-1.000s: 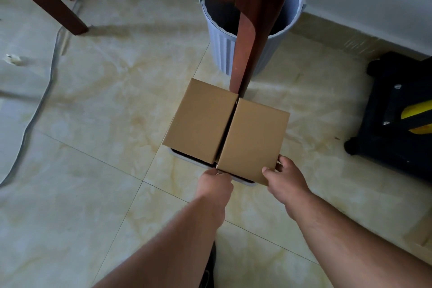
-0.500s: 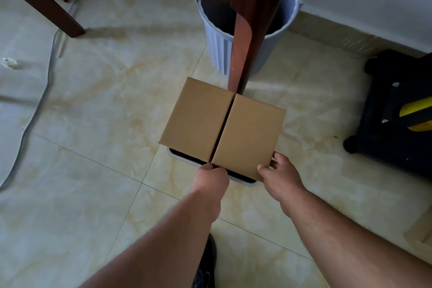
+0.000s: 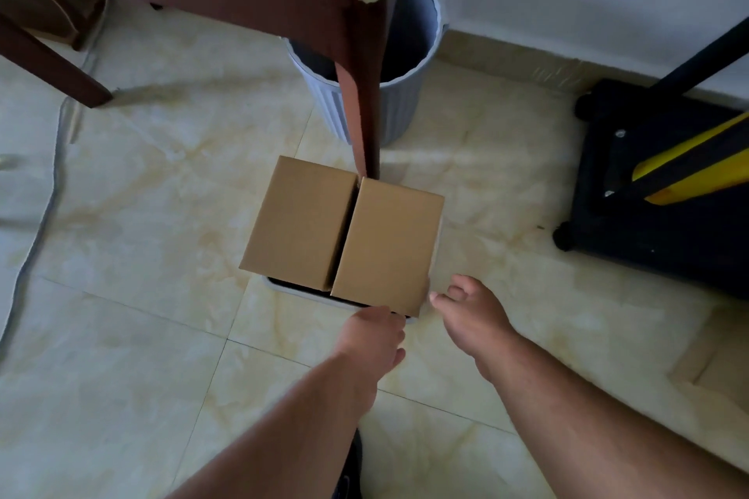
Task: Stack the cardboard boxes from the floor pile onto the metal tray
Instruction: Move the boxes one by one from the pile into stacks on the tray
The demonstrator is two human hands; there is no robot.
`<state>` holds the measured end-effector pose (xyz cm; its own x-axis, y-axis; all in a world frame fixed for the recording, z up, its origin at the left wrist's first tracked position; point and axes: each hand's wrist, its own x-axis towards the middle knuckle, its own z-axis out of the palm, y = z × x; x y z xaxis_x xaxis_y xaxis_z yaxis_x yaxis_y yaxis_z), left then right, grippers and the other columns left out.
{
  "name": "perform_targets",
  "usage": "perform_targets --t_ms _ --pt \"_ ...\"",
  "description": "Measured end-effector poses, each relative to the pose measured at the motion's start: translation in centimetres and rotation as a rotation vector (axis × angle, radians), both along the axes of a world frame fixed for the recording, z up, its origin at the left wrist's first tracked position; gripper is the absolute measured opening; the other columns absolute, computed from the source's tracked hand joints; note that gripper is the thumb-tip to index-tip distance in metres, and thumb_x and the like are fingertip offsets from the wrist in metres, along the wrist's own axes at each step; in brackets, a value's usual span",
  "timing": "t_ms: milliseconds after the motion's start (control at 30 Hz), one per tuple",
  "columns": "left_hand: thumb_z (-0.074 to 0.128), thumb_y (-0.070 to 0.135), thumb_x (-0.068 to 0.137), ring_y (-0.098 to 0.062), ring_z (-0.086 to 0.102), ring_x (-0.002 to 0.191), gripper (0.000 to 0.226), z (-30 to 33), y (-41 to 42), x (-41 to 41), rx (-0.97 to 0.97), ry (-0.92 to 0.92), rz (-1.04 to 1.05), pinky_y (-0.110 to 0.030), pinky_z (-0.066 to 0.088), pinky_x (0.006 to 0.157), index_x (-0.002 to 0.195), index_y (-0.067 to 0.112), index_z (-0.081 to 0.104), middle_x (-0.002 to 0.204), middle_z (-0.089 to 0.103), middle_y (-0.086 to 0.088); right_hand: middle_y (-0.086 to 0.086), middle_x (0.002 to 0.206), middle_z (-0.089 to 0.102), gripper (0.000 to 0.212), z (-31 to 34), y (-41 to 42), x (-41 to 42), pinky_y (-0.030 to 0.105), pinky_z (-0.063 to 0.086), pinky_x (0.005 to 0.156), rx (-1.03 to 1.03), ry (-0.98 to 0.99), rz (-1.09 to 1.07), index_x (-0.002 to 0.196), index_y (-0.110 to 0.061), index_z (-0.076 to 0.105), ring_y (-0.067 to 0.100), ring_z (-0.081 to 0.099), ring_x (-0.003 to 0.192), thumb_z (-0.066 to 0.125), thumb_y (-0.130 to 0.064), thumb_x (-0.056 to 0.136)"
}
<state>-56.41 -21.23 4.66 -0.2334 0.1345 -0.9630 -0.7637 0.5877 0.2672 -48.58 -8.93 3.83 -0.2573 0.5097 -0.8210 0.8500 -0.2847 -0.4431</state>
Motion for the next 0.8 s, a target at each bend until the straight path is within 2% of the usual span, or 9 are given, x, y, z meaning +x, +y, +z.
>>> perform_targets --t_ms 133,300,433,500,567,633,700,733,800 --pt "0.059 0.011 0.100 -0.014 0.063 0.086 0.020 0.9 2.4 2.1 0.057 0.066 -0.084 -0.041 0.055 0.100 0.113 0.026 0.061 0.111 0.064 -0.003 0.005 0.159 0.047 0.065 1.4 1.5 2.8 0.041 0.041 0.115 -0.030 0.009 -0.020 0.157 -0.015 0.037 0.023 0.048 0.143 0.062 -0.032 0.100" --pt "0.062 0.012 0.097 -0.024 0.061 0.100 0.044 2.2 5.8 5.8 0.064 0.107 -0.220 -0.041 0.054 0.095 0.141 0.010 0.057 0.117 0.062 -0.007 0.003 0.158 0.048 0.062 2.8 4.0 7.9 0.033 0.040 0.108 -0.024 0.019 -0.132 0.156 -0.017 0.040 0.022 0.050 0.140 0.062 -0.032 0.100" --pt "0.062 0.020 0.097 -0.020 0.064 0.108 0.056 2.6 8.7 9.5 0.025 0.111 -0.326 -0.041 0.048 0.110 0.151 0.018 0.046 0.107 0.066 0.007 0.003 0.158 0.048 0.059 3.2 6.3 13.4 0.030 0.035 0.107 0.006 -0.006 -0.192 0.155 -0.014 0.041 0.022 0.047 0.143 0.058 -0.034 0.102" --pt "0.063 0.029 0.094 -0.022 0.061 0.124 0.066 2.9 10.0 11.6 0.039 0.141 -0.397 -0.043 0.043 0.114 0.156 0.026 0.039 0.131 0.063 0.009 0.003 0.154 0.051 0.057 3.4 7.2 16.6 0.028 0.034 0.105 0.017 -0.033 -0.244 0.154 -0.013 0.043 0.021 0.048 0.141 0.057 -0.035 0.103" --pt "0.064 0.034 0.092 -0.024 0.058 0.129 0.072 3.3 11.4 13.8 0.051 0.182 -0.472 -0.044 0.042 0.115 0.158 0.030 0.036 0.151 0.054 0.006 0.002 0.132 0.063 0.049 3.3 8.2 19.6 0.029 0.037 0.099 0.029 -0.046 -0.290 0.144 -0.014 0.053 0.020 0.055 0.127 0.056 -0.038 0.102" --pt "0.064 0.033 0.093 -0.025 0.057 0.131 0.071 3.4 12.8 16.2 0.060 0.207 -0.510 -0.044 0.042 0.115 0.158 0.029 0.035 0.157 0.047 0.004 -0.003 0.105 0.061 0.034 3.0 9.3 22.6 0.029 0.036 0.090 0.042 -0.050 -0.307 0.126 -0.017 0.060 0.019 0.056 0.110 0.055 -0.040 0.101" --pt "0.064 0.032 0.093 -0.025 0.056 0.133 0.071 3.7 14.5 18.7 0.066 0.216 -0.558 -0.043 0.042 0.115 0.158 0.027 0.035 0.160 0.044 0.002 -0.007 0.102 0.056 0.030 2.9 10.4 25.6 0.027 0.036 0.088 0.048 -0.066 -0.347 0.120 -0.019 0.062 0.015 0.056 0.100 0.055 -0.042 0.101" --pt "0.065 0.032 0.093 -0.024 0.056 0.133 0.072 3.7 15.3 20.0 0.074 0.226 -0.576 -0.043 0.042 0.115 0.158 0.027 0.036 0.160 0.044 0.001 -0.011 0.097 0.051 0.018 2.9 10.9 27.2 0.026 0.036 0.085 0.049 -0.073 -0.361 0.107 -0.027 0.059 0.010 0.054 0.090 0.055 -0.043 0.101" --pt "0.065 0.033 0.093 -0.024 0.056 0.133 0.072 3.8 17.0 22.6 0.080 0.245 -0.631 -0.044 0.043 0.115 0.158 0.027 0.036 0.160 0.043 0.002 -0.014 0.090 0.044 0.016 2.8 11.9 30.3 0.027 0.036 0.078 0.050 -0.072 -0.411 0.093 -0.036 0.045 0.007 0.048 0.080 0.055 -0.046 0.100"
